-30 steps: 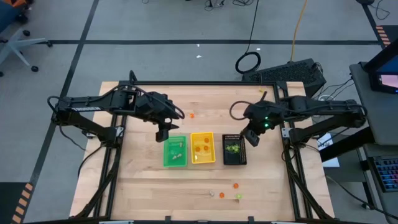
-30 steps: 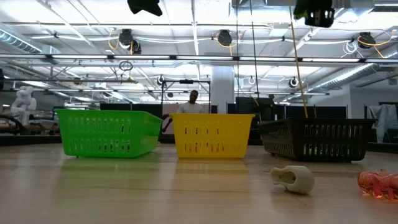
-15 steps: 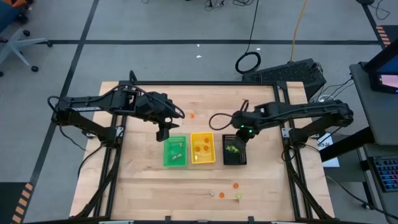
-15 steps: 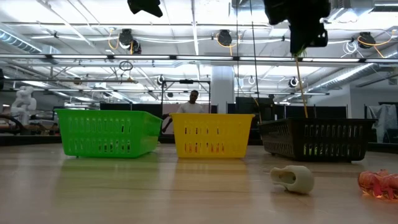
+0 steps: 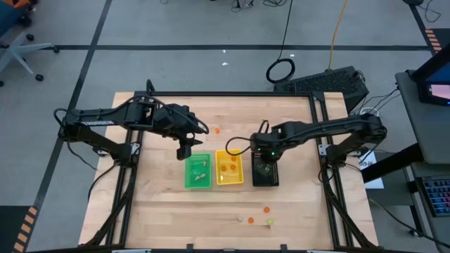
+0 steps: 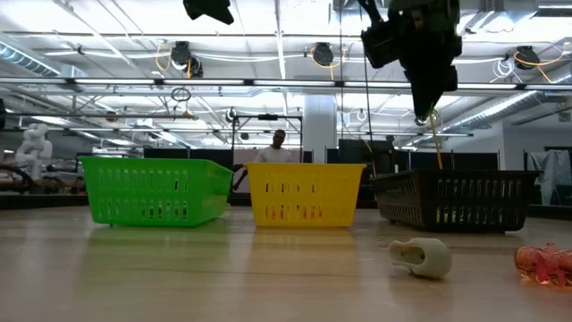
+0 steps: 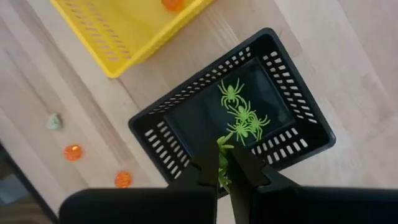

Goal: Sort Halloween decoration
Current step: Put the green spider toy into the black basket

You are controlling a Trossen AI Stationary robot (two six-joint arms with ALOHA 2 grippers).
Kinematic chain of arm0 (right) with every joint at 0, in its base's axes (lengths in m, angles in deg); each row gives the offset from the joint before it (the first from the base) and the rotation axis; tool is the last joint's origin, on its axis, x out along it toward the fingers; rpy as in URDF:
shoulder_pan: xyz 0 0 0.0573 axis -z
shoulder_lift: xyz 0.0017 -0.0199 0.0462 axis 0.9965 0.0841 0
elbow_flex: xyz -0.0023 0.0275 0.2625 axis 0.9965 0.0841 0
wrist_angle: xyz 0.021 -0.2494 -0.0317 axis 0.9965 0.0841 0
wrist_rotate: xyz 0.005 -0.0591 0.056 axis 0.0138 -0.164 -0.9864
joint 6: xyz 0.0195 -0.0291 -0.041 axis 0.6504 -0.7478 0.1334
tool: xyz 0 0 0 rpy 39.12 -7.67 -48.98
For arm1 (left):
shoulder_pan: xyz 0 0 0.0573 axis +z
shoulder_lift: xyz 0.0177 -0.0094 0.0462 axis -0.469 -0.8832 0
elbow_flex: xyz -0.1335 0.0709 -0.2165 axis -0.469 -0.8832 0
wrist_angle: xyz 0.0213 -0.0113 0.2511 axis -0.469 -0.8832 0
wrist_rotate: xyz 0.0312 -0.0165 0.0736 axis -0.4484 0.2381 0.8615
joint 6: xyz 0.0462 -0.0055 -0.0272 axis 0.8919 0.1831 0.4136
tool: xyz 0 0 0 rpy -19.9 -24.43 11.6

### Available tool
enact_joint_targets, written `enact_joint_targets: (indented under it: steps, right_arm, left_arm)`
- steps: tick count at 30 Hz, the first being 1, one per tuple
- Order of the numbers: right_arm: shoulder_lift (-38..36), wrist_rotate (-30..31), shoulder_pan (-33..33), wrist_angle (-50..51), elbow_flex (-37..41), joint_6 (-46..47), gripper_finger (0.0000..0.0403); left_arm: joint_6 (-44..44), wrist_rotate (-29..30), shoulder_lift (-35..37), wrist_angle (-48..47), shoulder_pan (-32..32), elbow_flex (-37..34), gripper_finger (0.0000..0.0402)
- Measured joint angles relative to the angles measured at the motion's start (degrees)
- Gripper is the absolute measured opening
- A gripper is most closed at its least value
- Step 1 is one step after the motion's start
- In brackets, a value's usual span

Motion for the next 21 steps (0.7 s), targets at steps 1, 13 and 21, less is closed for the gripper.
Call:
enact_joint_targets:
  steps: [1,13,21]
  right_arm:
    - [0.2,0.1,0.0,-0.1,0.0,-0.4,0.0002]
    - [0.5,1.4,0.0,-8.9,8.2,2.3,0.0002]
    - [0.4,1.4,0.0,-14.0,12.5,3.6,0.0002]
  left_arm:
    - [-0.1,0.0,0.0,0.0,0.0,0.0,0.0178]
    - [-2.9,0.2,0.0,-0.2,0.0,0.0,0.0178]
    - [-2.9,0.2,0.0,-0.2,0.0,0.0,0.0178]
